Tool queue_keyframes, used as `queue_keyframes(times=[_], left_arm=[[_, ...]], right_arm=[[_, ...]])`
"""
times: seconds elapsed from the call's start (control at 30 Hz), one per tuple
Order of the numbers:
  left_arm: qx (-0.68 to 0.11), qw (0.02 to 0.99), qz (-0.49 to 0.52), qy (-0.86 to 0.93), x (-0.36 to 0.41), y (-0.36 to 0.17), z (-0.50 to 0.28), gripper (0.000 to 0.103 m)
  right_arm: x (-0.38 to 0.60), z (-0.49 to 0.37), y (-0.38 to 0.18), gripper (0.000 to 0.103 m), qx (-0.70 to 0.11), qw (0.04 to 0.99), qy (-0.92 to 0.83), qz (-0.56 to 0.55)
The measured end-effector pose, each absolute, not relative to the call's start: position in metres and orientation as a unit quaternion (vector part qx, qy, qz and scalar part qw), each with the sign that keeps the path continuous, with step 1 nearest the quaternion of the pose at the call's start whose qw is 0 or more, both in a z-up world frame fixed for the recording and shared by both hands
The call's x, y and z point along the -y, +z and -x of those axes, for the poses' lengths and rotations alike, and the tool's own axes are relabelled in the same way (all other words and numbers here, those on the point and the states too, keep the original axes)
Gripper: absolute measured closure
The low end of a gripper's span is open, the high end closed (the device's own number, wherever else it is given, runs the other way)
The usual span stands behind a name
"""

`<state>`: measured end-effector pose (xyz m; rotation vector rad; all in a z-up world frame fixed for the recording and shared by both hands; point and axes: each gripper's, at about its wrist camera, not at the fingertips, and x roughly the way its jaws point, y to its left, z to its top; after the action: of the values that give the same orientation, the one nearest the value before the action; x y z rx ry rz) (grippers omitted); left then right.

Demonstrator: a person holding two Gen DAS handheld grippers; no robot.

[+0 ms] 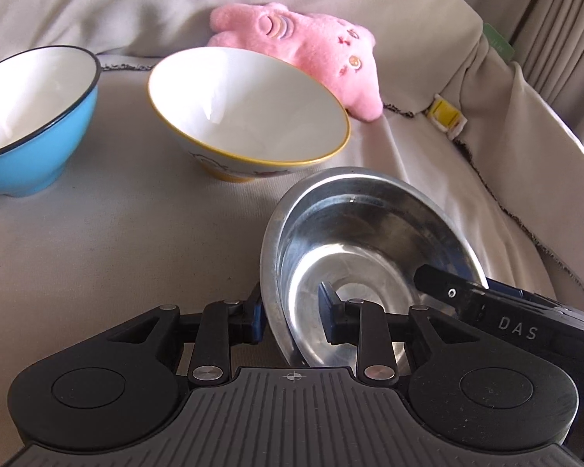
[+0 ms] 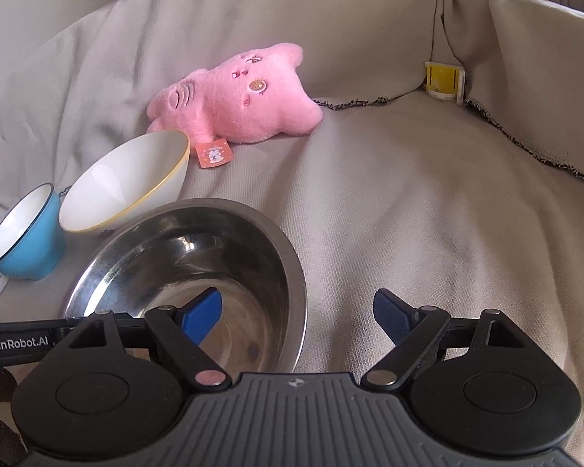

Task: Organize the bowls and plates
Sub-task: 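Grasp the rim of the stainless steel bowl with the left tool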

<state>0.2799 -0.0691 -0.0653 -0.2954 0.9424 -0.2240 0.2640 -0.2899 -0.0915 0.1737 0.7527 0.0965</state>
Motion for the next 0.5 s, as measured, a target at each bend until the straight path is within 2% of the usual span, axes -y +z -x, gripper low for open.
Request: queue_keyframes(times=[0.03,0.07,0.1,0.17,0.2,0.23,0.5], left_arm=[[-0.453,0.874,0.140,-0.107,0.069,-0.067,-0.280,0.073],[-0.457,0.872,0.139,-0.106,0.070,-0.068,-0.281,0.073],[-0.460,0.871,0.139,-0.107,0.070,-0.069,-0.282,0.073],[-0.462,0.869,0.139,-0.111,0.070,-0.070,-0.283,0.074],[-0.462,0.868,0.137,-0.117,0.069,-0.070,-0.284,0.080],[-0.464,0.865,0.139,-0.127,0.068,-0.070,-0.284,0.083],[-0.438,0.879,0.145,-0.118,0.032,-0.057,-0.246,0.083]], right_arm=[[0.292,-0.265,-0.093,0.031,-0.368,0.924,0.052,-0.094],[0.293,-0.265,-0.094,0.047,-0.372,0.920,0.061,-0.104],[0.293,-0.267,-0.095,0.055,-0.376,0.917,0.068,-0.112],[0.290,-0.266,-0.096,0.064,-0.382,0.913,0.081,-0.117],[0.287,-0.263,-0.095,0.068,-0.382,0.913,0.086,-0.117],[0.283,-0.260,-0.094,0.068,-0.380,0.914,0.089,-0.114],[0.239,-0.226,-0.071,0.068,-0.362,0.916,0.155,-0.081]])
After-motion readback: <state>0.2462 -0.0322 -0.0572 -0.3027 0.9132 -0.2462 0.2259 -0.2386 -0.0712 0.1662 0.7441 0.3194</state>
